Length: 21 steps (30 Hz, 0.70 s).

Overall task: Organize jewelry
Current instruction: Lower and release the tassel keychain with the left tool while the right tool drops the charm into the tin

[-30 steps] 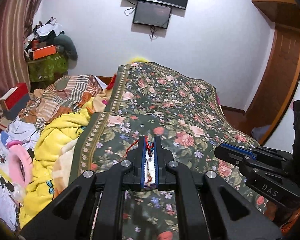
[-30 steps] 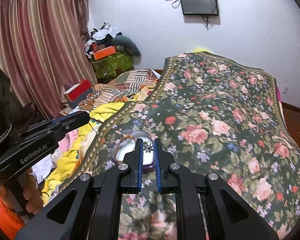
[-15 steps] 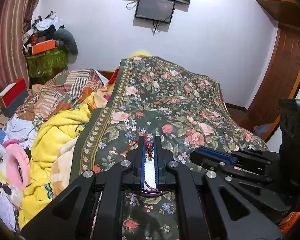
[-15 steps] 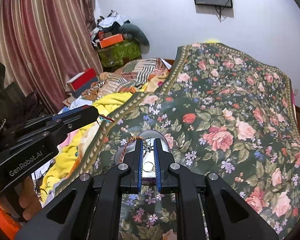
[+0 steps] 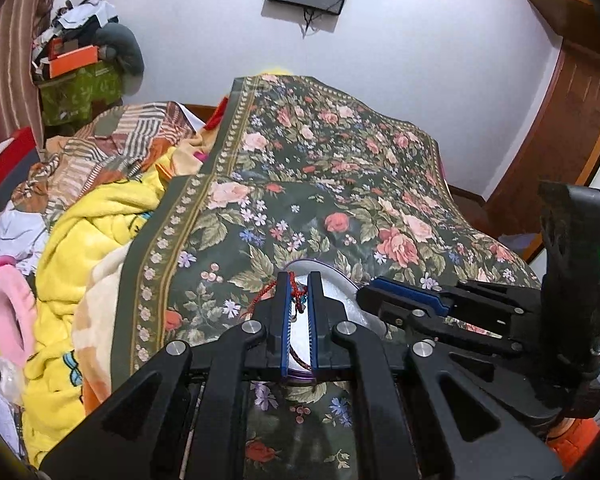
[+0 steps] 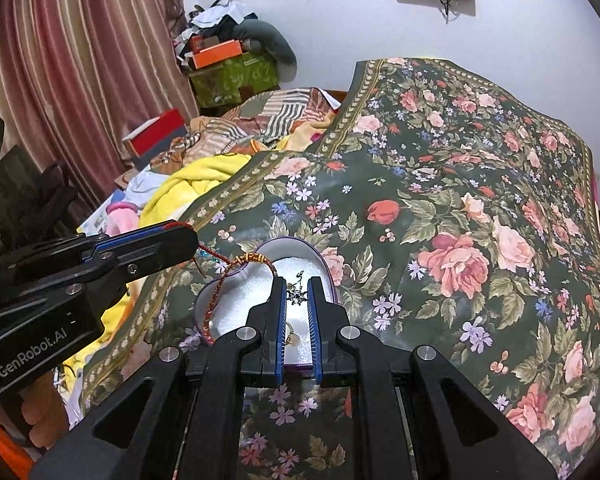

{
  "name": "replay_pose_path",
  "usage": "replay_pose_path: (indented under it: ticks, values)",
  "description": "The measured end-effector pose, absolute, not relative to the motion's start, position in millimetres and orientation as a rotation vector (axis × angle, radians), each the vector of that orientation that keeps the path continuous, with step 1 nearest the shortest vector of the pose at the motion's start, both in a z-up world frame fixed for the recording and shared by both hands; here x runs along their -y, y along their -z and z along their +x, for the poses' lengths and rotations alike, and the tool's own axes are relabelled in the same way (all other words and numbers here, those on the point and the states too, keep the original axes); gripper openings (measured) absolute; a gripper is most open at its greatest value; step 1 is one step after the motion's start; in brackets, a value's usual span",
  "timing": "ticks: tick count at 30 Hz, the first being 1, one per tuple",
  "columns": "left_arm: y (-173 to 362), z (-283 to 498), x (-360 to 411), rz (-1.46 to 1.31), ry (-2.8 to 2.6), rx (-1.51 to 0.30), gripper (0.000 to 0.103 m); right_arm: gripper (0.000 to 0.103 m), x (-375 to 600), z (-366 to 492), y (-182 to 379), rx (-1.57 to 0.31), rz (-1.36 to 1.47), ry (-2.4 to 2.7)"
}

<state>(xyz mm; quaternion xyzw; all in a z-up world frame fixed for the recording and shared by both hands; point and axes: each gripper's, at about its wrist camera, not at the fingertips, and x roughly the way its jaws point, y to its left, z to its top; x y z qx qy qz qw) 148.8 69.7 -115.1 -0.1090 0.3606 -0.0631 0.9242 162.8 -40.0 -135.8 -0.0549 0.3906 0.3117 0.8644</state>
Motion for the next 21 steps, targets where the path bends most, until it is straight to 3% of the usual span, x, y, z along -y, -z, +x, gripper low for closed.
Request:
replay_pose_path:
  ticks: [17,19,21]
  values:
    - [117.5,153.5,-60.7,-0.198,0.141,-0.770,0.006,0.009,31.7,163.9,145.4,-0.840,-0.168,-0.665]
    - [115.7,152.0,-61.3,-0.194,0.133,-0.770,0.006,0.017,31.0,164.1,144.7,-0.850,-0.170,-0.661]
    - [113.4,149.7,-62.3,-0.193,0.128,-0.771,0.007,0.035,32.4,163.8,142.7,-0.850,-0.162,-0.651]
